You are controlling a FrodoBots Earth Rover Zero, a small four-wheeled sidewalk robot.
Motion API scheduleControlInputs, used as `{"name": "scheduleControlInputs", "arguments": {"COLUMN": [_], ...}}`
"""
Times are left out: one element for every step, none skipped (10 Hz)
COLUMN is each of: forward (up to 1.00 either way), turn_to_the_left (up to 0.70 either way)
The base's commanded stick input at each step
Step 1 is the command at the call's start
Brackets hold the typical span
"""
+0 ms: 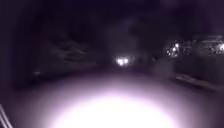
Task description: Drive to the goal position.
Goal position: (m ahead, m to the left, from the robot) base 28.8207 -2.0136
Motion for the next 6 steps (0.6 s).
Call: {"name": "scheduleControlInputs", "arguments": {"forward": [1.00,1.00,1.00,1.00,1.00,1.00], "turn_to_the_left": [0.00,0.00,0.00,0.00,0.00,0.00]}}
